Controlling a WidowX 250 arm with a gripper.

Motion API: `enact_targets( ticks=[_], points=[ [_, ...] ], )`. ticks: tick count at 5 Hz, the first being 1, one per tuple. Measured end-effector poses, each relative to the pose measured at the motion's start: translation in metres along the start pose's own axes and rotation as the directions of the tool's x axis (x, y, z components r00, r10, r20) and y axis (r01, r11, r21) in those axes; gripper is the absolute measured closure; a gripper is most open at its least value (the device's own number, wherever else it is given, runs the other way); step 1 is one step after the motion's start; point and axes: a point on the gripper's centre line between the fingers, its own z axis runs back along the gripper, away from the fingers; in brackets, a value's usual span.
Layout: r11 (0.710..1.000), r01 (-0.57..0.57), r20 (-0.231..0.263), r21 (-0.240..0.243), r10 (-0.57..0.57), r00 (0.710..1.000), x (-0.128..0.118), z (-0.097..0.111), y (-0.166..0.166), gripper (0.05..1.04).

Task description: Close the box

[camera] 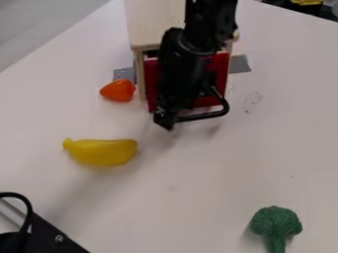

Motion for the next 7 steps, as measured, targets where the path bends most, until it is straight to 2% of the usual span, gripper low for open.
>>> enact_targets(
  ticks=[3, 5, 6, 7],
  points=[
    [0.995, -0.098, -0.057, 0.005, 0.098, 0.994, 0.027, 0.015, -0.034, 0.085],
    [0.995, -0.094, -0.086, 0.017, 0.095, 0.992, 0.025, 0.016, -0.034, 0.085],
    [0.995, -0.057, -0.096, 0.08, 0.064, 0.993, 0.012, 0.007, -0.005, 0.085],
    [0.998, 0.01, -0.11, 0.066, -0.003, 0.994, -0.008, 0.012, 0.016, 0.085]
  ],
)
